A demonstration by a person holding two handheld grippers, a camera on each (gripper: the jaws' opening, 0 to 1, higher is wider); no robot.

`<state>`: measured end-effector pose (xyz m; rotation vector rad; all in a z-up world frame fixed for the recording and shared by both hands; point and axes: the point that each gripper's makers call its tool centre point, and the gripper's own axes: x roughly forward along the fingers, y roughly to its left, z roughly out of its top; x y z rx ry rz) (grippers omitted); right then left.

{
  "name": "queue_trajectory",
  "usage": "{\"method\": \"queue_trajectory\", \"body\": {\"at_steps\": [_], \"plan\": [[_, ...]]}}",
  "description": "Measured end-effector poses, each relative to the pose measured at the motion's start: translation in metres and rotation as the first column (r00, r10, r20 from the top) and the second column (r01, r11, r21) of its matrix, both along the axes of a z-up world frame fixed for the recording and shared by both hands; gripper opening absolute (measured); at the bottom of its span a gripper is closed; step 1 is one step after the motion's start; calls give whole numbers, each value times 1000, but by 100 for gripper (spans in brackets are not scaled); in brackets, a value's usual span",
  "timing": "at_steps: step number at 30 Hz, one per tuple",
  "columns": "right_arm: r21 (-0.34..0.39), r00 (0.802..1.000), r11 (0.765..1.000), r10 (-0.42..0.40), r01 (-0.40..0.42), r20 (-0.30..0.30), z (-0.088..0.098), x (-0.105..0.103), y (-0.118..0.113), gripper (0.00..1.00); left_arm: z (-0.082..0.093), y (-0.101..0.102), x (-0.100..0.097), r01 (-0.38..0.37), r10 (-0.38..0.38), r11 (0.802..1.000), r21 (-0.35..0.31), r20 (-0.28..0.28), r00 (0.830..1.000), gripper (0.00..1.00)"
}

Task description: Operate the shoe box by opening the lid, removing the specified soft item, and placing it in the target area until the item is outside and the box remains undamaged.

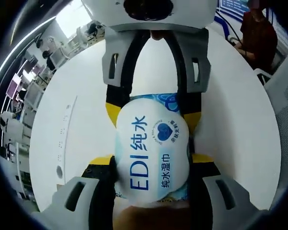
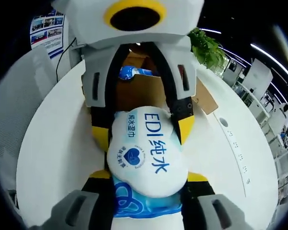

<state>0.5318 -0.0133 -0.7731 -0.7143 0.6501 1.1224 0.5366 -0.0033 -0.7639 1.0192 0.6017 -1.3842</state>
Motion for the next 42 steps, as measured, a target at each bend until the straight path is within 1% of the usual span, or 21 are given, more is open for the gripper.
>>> {"method": "queue_trajectory", "body": {"at_steps": [4,9,16,20,21,25,28,31,42], "plan": [[0,1000,1000,-6,6,3,2,0,-2,54,2,1,1,-11,11,1000,-13,1,1000,60],[7,1000,1000,-20,20,-10,7,-1,-3,54,4,3,0,-6,6,1000,4,-5,1000,60],[19,999,999,-30,30,-21,18,-4,-2,54,14,7,-6,-10,10,1000,-6,-44,999,62],[14,1000,1000,-20,20,-23,25,-6,-2,54,24,12,-4,-19,19,1000,-13,-36,999,62],[14,999,1000,-22,22,-26,29,-7,-2,54,28,13,-5,-31,30,999,-21,-50,998,62],[8,1000,1000,-22,22,-19,40,-8,-2,54,41,17,-3,-72,68,996,-52,-73,995,63],[8,1000,1000,-26,26,-12,50,-7,-1,54,50,20,-2,-85,80,994,-65,-72,994,62],[-2,1000,1000,-28,28,-4,58,-7,-1,54,59,26,-1,-87,83,994,-70,-57,995,62],[-9,999,999,-45,45,19,88,-7,5,54,82,47,-4,-110,106,989,-96,-49,993,62]]}}
